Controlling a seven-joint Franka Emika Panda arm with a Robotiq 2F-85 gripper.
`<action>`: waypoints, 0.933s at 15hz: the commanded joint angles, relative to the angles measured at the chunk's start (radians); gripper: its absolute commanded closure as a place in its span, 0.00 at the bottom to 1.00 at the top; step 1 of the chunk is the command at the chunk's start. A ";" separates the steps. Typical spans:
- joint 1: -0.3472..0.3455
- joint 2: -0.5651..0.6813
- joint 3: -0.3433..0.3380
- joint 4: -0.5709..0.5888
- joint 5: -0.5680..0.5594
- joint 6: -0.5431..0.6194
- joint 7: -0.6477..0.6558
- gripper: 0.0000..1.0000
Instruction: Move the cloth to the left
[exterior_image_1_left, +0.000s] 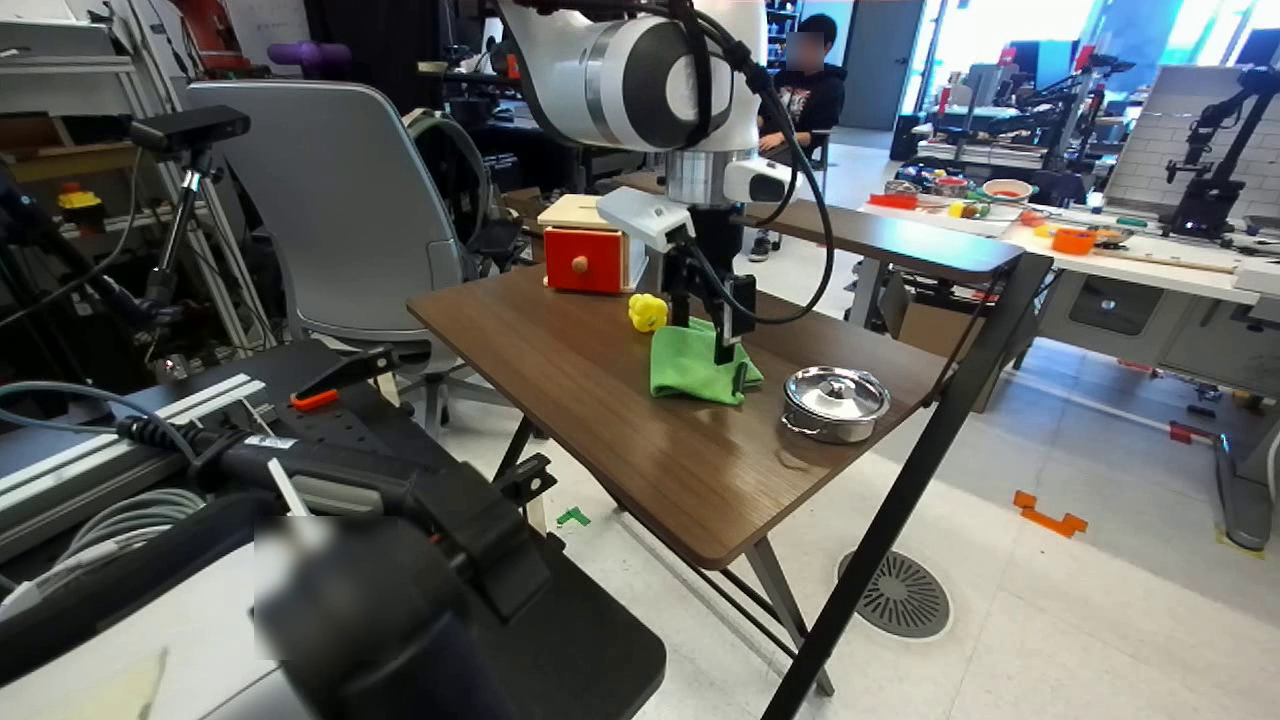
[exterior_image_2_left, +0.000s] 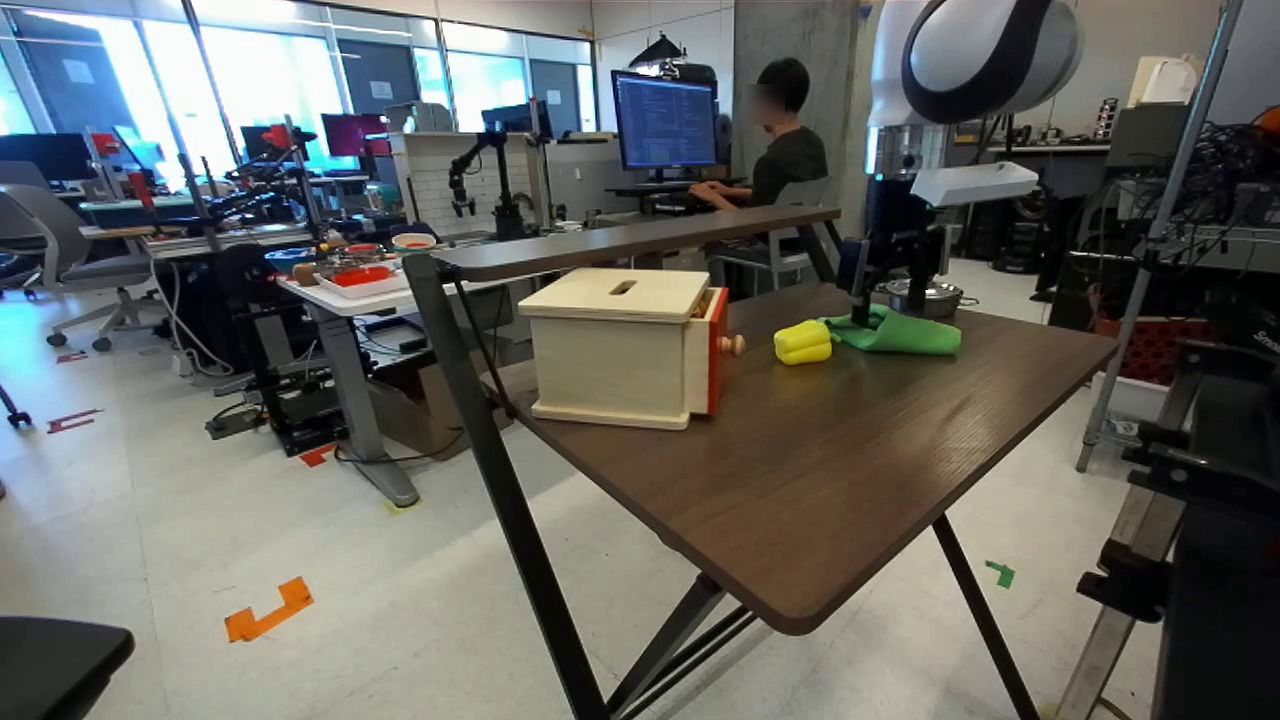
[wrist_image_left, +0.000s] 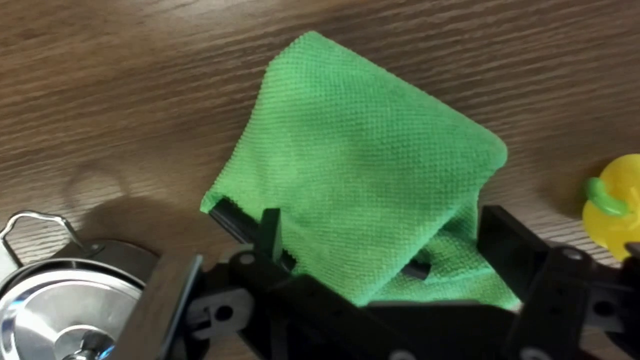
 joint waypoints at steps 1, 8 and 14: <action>0.012 0.067 -0.005 0.067 0.028 -0.002 -0.030 0.00; 0.024 0.086 -0.002 0.057 0.022 -0.003 -0.055 0.00; 0.020 0.030 0.007 -0.038 0.016 -0.005 -0.101 0.00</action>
